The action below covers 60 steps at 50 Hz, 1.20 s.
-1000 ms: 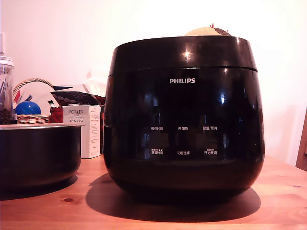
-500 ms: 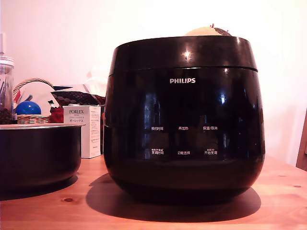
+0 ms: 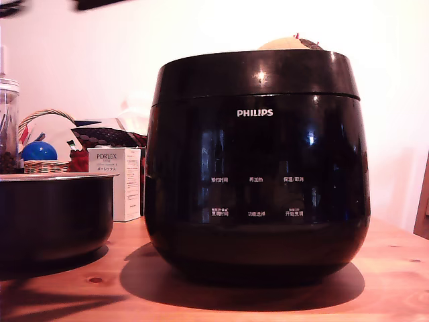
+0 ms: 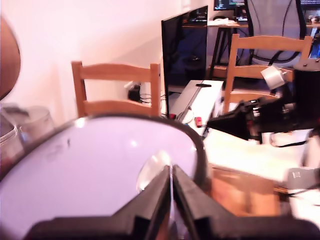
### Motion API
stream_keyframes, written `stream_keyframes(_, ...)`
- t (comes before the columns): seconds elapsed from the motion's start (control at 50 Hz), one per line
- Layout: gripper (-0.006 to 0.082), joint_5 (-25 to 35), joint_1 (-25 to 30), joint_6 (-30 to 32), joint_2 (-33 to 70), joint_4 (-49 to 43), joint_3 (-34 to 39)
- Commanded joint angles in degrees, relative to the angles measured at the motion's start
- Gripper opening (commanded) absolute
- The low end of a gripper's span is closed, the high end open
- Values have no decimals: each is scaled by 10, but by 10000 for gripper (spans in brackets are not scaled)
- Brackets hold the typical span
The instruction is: Open the rice cooker by pressing the large metal button on the top of its lid with medium force
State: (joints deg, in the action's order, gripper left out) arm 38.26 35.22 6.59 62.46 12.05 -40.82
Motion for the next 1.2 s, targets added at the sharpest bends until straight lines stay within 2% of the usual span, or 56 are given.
stream_keyframes(0.0, -19, -9, 14, 21, 21, 22, -1)
stream_keyframes(0.44, -19, -72, 55, 29, 124, 114, -7)
stream_keyframes(0.6, -19, -78, 67, 29, 145, 134, -7)
stream_keyframes(0.94, -19, -117, 85, 29, 160, 126, -22)
stream_keyframes(1.18, -20, -151, 88, 41, 160, 51, -33)
